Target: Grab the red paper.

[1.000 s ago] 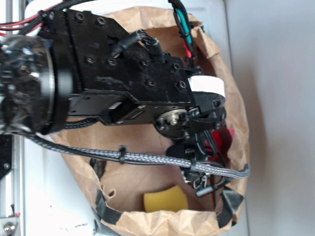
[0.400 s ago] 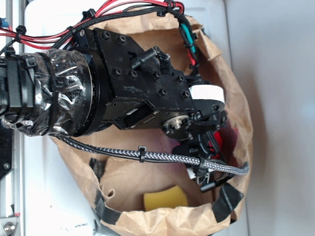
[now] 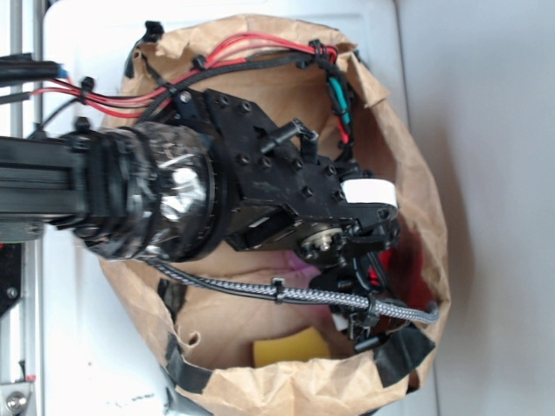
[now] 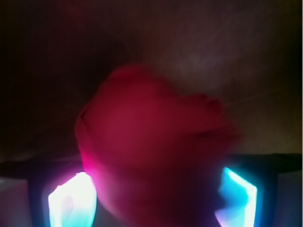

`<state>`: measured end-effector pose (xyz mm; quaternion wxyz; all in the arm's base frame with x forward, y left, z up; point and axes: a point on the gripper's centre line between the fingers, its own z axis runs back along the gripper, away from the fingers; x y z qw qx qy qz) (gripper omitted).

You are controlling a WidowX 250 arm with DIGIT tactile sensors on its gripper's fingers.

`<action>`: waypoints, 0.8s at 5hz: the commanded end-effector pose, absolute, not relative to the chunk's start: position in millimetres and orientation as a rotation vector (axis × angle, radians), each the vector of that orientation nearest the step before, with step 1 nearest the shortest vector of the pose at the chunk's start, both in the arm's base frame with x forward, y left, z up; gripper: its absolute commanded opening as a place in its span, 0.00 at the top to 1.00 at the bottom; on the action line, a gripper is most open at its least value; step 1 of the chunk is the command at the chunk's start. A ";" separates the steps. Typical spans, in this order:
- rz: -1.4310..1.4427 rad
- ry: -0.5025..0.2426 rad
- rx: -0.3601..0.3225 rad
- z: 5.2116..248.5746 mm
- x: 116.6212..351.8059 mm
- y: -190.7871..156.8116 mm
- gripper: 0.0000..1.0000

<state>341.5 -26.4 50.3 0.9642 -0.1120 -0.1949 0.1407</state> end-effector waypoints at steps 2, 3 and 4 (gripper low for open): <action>0.241 -0.471 -0.261 58.7 352.5 -39.5 1.00; 0.242 -0.464 -0.255 63.2 351.7 -36.1 1.00; 0.247 -0.451 -0.254 73.6 350.1 -30.3 1.00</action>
